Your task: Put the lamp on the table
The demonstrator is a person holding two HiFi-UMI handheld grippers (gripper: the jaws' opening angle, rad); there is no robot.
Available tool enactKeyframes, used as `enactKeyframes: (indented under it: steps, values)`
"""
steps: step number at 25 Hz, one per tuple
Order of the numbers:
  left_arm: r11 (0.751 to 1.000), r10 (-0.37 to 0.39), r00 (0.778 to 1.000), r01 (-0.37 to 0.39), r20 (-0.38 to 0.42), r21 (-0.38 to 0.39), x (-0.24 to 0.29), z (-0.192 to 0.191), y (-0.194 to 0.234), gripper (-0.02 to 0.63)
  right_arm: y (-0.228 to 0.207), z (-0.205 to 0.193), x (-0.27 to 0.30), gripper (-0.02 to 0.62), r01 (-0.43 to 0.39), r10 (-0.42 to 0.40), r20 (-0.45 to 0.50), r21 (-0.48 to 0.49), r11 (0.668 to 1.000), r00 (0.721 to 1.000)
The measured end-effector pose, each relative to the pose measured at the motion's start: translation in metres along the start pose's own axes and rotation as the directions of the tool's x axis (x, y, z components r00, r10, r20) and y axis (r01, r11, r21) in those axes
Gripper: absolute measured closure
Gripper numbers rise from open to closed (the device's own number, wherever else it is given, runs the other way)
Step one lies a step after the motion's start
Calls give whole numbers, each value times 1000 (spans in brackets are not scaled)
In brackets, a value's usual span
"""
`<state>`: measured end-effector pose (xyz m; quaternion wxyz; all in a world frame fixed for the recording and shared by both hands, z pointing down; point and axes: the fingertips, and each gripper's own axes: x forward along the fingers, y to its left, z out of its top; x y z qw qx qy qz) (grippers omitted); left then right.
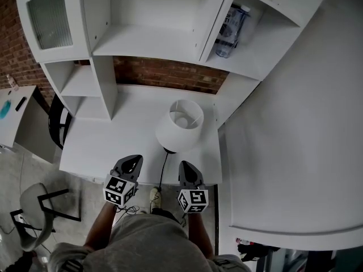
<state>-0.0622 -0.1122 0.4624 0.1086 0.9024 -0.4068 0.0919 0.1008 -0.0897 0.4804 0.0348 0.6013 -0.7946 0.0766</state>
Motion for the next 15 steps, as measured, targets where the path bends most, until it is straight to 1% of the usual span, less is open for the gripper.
enactKeyframes:
  steps: [15]
  values:
    - [1000,-1,1000,1,6,0,-2,3,1,600,2,1,0,572,-1,1,1,3,1000,1000]
